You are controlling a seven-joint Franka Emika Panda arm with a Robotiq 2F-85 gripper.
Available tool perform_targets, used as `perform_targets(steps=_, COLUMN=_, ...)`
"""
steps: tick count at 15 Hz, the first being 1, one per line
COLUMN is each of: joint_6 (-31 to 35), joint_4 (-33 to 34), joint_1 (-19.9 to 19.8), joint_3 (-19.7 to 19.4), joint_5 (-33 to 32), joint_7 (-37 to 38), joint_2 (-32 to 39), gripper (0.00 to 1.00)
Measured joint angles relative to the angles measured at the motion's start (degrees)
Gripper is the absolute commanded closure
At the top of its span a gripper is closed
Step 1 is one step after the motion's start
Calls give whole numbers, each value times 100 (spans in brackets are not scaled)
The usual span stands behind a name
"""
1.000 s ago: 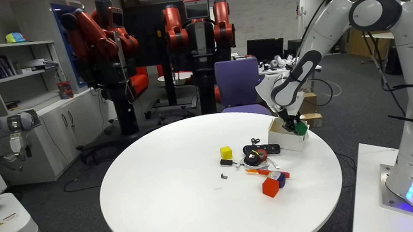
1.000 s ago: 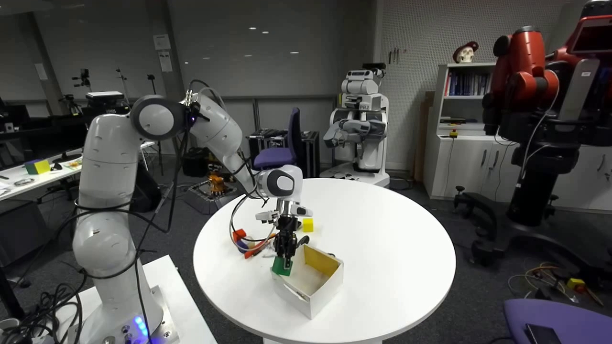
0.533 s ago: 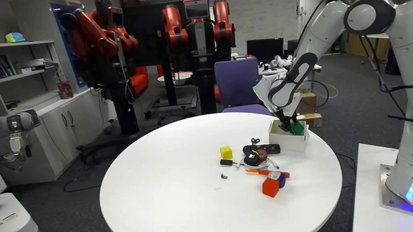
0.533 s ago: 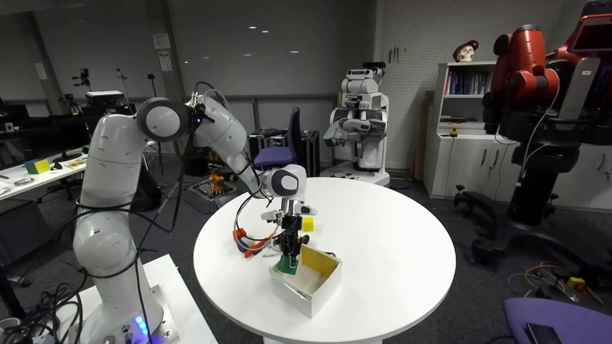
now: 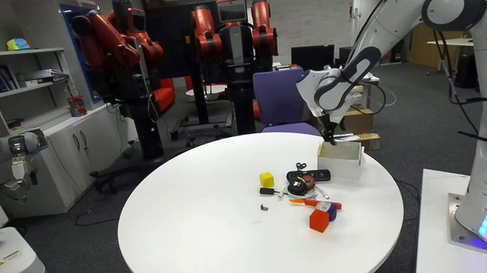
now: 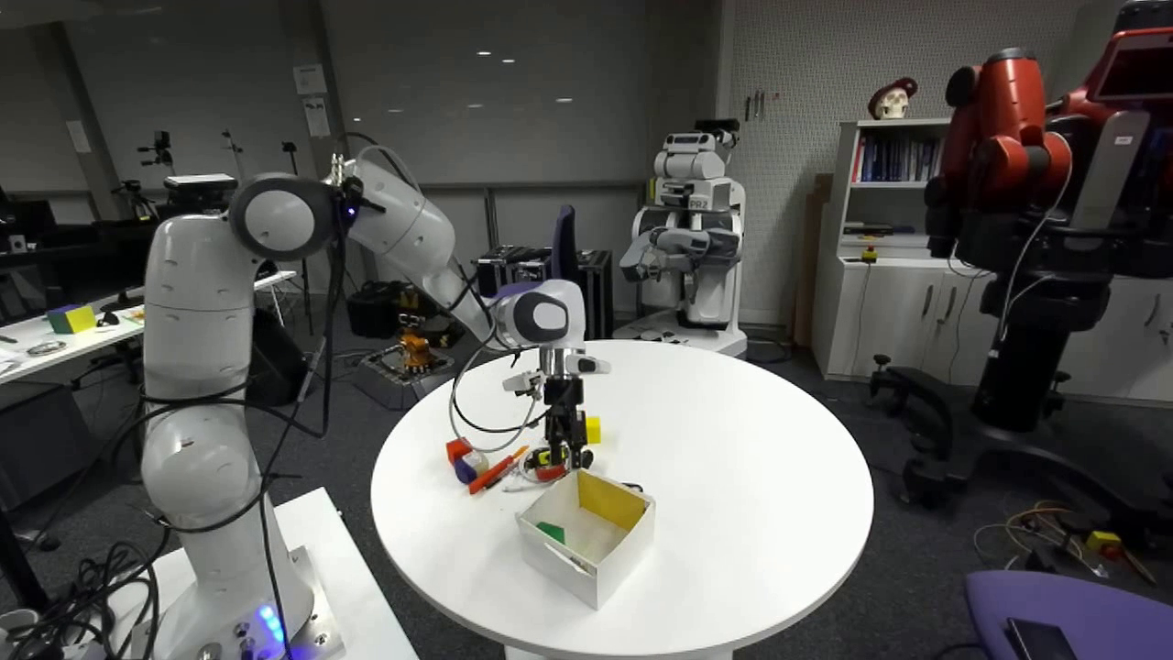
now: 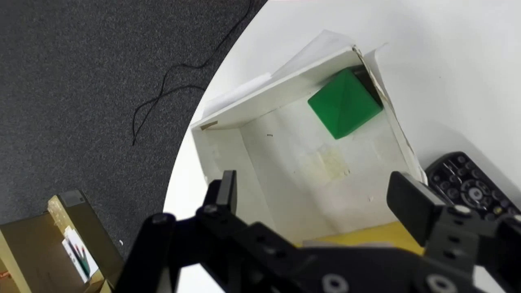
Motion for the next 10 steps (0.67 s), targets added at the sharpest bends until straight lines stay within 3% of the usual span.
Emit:
perform_targets(steps=5, joint_6=18, joint_4=-116, joint_1=52, joint_3=253, joint_5=-138, joint_7=-1000, joint_2=-1034, gripper=0)
perform_targets(steps=10, joint_6=81, joint_4=-337, joint_1=233, joint_3=722, joint_5=-84, joint_7=-1953, joint_2=-1223, gripper=0)
